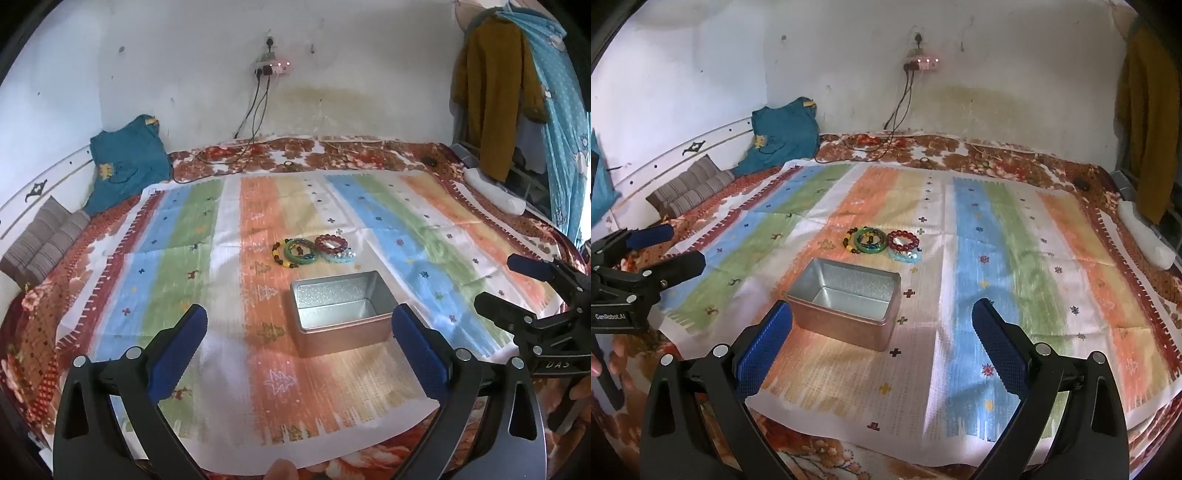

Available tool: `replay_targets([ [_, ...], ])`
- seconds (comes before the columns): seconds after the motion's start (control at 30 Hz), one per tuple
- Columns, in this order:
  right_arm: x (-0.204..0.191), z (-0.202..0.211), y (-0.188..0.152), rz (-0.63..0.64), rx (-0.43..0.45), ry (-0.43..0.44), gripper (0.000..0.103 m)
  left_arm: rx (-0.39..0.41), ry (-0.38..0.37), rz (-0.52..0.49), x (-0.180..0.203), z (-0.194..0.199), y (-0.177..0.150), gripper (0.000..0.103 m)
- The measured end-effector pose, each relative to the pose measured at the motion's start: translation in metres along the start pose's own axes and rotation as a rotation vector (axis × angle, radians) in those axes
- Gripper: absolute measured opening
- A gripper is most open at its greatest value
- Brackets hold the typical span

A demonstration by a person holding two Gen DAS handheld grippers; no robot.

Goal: Organize jewelry
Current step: 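Move both tools toward the bracelet cluster beside the silver tin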

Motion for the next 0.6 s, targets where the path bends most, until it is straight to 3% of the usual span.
replay_targets([
  [0.13,0.002,-0.003,-0.002,-0.017,-0.017,-0.005,0.099,-0.023,0.033,-0.007,-0.003,-0.004,0.0,0.098],
  [0.6,0.004,-0.003,0.002,-0.031,-0.023,-0.015,0.099,-0.051,0.007,-0.019,-0.002,-0.003,-0.011,0.098],
])
Point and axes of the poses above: each gripper's, at about its wrist camera, not at the fingertips, and z roughly against the way its jaws point, x to its right, y to its top, the point moved 7 cm from there along -z, roughly the way its jaws point, and after that the axes turned 14 degrees about x, right-handed, at the moved point
